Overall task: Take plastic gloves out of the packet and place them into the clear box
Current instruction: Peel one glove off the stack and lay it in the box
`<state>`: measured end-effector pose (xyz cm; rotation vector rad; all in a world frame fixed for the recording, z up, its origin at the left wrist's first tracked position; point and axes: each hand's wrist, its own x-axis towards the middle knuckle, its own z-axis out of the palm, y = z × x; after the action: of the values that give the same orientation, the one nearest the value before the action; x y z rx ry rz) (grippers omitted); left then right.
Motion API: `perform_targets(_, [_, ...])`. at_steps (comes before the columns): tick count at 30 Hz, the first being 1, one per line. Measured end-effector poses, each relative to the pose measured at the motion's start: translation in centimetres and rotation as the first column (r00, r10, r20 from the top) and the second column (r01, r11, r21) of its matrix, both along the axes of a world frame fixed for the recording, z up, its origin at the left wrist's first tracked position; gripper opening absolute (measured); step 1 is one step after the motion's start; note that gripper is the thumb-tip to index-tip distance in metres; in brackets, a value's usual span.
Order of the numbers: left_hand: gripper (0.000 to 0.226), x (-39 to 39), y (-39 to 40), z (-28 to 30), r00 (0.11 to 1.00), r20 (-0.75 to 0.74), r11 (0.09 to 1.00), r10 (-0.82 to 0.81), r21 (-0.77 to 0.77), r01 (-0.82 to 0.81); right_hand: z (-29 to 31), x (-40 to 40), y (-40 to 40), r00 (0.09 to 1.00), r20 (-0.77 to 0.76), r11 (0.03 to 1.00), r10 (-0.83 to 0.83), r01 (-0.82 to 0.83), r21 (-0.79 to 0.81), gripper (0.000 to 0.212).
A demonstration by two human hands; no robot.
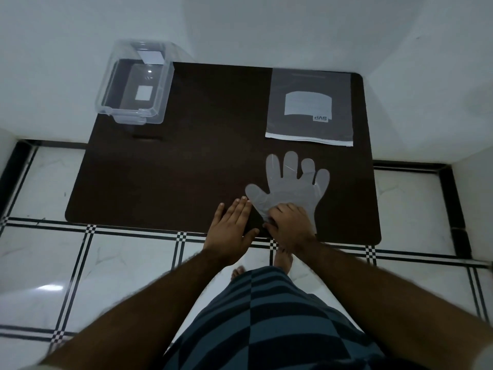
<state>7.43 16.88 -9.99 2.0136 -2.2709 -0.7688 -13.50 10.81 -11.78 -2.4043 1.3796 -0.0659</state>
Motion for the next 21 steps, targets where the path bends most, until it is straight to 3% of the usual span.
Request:
perform_targets(5, [0.074, -0.2, 0.3, -0.2, 0.996, -0.056, 0.998, 0.063, 0.01, -0.063, -0.7, -0.4, 0.2, 0.999, 0.035, 0.992, -0.017, 0.021, -0.124, 0.014])
perform_targets(7, [0.066, -0.7, 0.4, 0.1, 0.976, -0.169, 0.99, 0.14, 0.019, -0.138, -0.5, -0.4, 0.2, 0.993, 0.103, 0.991, -0.062, 0.073, -0.108, 0.017])
perform_targets(9, [0.048, -1.3, 0.4, 0.2, 0.896, -0.356, 0.963, 0.264, 0.046, -0.266, -0.1, -0.4, 0.2, 0.973, 0.199, 0.99, -0.114, 0.129, -0.063, 0.019])
perform_targets(11, [0.024, -2.2, -0.1, 0.3, 0.741, -0.507, 0.89, 0.44, 0.14, -0.433, 0.4, -0.4, 0.2, 0.941, 0.302, 0.987, -0.154, 0.16, 0.003, 0.019])
perform_targets(13, [0.013, -3.4, -1.1, 0.7, 0.442, -0.579, 0.712, 0.686, 0.408, -0.571, 1.0, -0.4, 0.2, 0.903, 0.373, 0.977, -0.213, 0.198, 0.078, 0.014])
perform_targets(15, [0.008, -4.4, -2.1, 1.1, 0.136, -0.531, 0.511, 0.836, 0.665, -0.544, 1.5, -0.5, 0.2, 0.858, 0.42, 0.954, -0.297, 0.253, 0.158, 0.011])
perform_targets(16, [0.008, -4.8, -2.6, 1.2, 0.032, -0.508, 0.455, 0.861, 0.74, -0.495, 1.7, -0.6, 0.2, 0.84, 0.432, 0.943, -0.329, 0.273, 0.188, 0.01])
perform_targets(18, [0.018, -5.5, -3.4, 1.4, -0.118, -0.476, 0.396, 0.872, 0.826, -0.402, 2.0, -0.8, 0.1, 0.829, 0.436, 0.934, -0.35, 0.277, 0.224, 0.011])
perform_targets(21, [0.028, -6.2, -4.6, 1.6, -0.229, -0.439, 0.344, 0.869, 0.868, -0.358, 2.0, -1.4, -0.1, 0.862, 0.411, 0.952, -0.296, 0.232, 0.199, 0.014])
